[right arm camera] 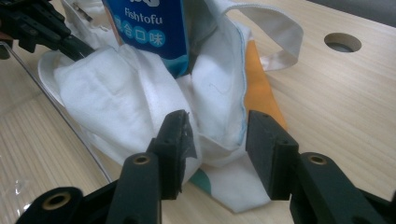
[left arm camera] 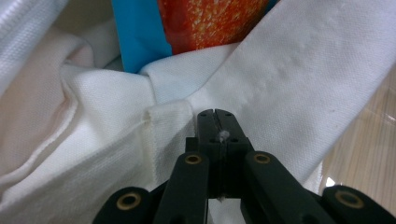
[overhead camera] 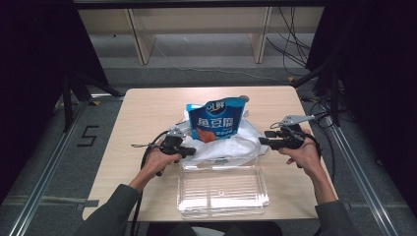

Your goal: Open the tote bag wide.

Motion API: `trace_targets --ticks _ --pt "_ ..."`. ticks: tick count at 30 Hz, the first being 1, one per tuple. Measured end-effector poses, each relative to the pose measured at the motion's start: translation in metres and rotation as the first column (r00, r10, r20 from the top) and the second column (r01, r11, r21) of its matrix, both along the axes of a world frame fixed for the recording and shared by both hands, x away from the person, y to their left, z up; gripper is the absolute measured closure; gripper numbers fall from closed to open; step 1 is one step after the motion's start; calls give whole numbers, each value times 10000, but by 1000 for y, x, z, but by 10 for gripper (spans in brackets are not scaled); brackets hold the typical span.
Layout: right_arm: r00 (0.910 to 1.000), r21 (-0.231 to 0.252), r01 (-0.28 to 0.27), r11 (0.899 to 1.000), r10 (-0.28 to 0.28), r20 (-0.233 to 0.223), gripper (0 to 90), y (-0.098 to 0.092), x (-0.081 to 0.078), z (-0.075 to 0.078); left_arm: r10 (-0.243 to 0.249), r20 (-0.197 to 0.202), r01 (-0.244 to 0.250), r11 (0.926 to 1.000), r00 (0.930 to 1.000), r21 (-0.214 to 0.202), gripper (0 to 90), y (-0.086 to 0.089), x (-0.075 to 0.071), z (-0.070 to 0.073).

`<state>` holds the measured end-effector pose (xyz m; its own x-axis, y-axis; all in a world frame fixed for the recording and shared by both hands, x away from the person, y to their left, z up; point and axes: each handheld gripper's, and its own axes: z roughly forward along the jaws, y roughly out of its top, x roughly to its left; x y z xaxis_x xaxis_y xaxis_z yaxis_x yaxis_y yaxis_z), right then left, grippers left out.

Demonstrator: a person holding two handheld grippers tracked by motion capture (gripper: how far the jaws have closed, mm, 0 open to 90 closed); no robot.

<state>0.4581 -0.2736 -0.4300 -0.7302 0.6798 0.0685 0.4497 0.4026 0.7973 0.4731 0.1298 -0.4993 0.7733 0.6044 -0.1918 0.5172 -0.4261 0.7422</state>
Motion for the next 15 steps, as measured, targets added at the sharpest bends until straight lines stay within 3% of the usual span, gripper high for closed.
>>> trace_targets --ticks 3,4,9,10,14,15 --pt "9994 -142 335 9993 -335 26 622 5 3 -2 -18 30 18 10000 10000 50 893 0 0 0" --pt "9990 -421 449 9981 -446 84 620 6 5 -2 -14 2 14 10000 10000 -38 893 0 0 -1" --pt "9965 -389 823 9958 -827 -103 626 10 11 -8 -28 30 28 10000 10000 -10 893 0 0 -1" --pt "9948 -343 857 9957 -874 -518 656 11 13 -12 -43 12 43 10000 10000 -41 893 1 1 -1" --pt "9920 -160 819 9965 -830 -946 789 10 20 -24 -39 -3 39 10000 10000 -39 893 1 1 -1" --pt "9922 -370 847 9957 -877 -888 812 11 21 -28 -62 -71 62 9999 10000 -91 893 1 1 -1"
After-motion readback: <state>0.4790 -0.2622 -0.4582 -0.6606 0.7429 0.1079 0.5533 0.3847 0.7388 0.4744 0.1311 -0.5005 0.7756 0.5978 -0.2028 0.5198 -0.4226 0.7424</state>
